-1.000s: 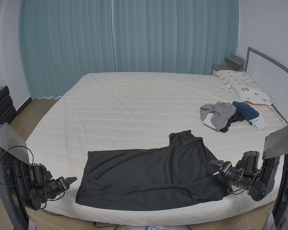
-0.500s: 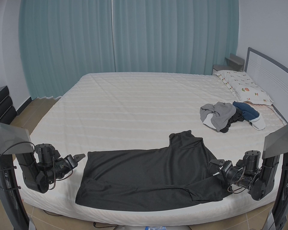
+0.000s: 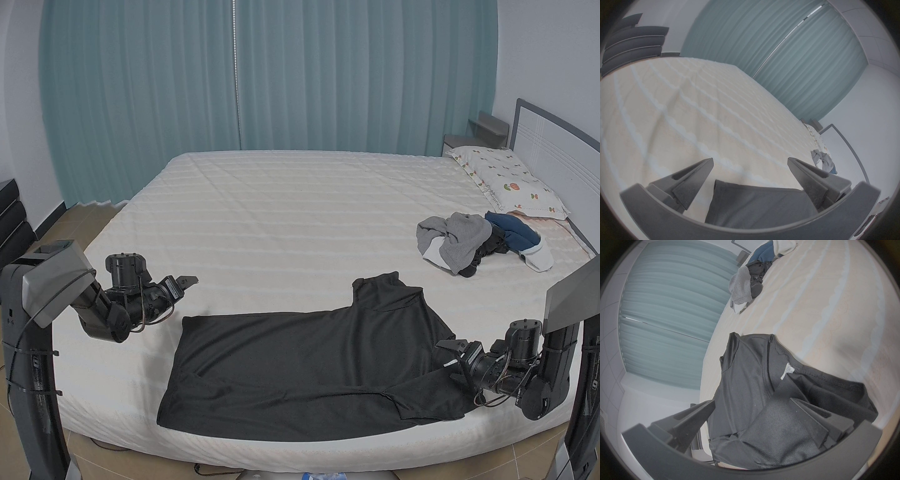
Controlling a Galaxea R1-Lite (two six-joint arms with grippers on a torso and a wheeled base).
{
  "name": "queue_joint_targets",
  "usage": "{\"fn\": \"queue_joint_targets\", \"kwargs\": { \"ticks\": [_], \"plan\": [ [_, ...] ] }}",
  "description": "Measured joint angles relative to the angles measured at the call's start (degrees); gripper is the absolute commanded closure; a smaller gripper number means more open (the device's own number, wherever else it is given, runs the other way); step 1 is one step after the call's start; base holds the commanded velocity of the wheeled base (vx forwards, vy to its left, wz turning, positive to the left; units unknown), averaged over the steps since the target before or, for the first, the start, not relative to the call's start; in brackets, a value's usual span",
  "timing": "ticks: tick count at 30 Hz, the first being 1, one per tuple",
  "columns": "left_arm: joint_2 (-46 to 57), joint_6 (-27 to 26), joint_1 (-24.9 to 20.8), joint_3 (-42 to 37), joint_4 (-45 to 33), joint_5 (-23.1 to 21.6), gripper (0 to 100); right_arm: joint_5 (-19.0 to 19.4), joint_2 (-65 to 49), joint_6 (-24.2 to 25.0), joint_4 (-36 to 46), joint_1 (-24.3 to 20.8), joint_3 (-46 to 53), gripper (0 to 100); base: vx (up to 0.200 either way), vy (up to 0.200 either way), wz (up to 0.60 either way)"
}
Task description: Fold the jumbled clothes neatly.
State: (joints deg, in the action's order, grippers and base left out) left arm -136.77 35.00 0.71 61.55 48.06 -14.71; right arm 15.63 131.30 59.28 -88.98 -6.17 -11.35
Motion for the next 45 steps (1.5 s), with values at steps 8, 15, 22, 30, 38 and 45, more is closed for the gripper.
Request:
{"fn": "queue_joint_targets", "kwargs": {
  "ticks": [8,15,22,30,38,45],
  "plan": [
    [-5.3,-0.35,-0.55,2.32,-0.71,-0.72,0,0.1,1.33,-0.28,0.02,-0.39,0.22,0,0.0,0.0,0.0],
    [-6.62,-0.4,-0.8,1.88,-0.13,-0.77,0,0.02,1.74,-0.28,-0.02,-0.55,0.3,0,0.0,0.0,0.0],
    [-6.86,-0.54,-1.01,1.54,-0.13,-0.67,100,0.0,1.85,-0.27,0.0,-0.59,0.28,0,0.0,0.0,0.0],
    [-6.29,-0.54,-1.06,-1.22,2.35,0.07,100,-0.01,1.88,-0.24,0.0,-0.57,0.28,0,0.0,0.0,0.0],
    [-6.01,0.26,-0.82,-1.96,6.55,4.57,100,-0.39,1.77,-0.13,0.05,-0.35,-0.74,0,0.0,0.0,0.0],
    [-5.18,6.6,-0.29,-2.05,7.58,7.08,100,-3.49,-1.48,-2.24,0.02,-0.5,-2.51,0,0.0,0.0,0.0]
  ]
}}
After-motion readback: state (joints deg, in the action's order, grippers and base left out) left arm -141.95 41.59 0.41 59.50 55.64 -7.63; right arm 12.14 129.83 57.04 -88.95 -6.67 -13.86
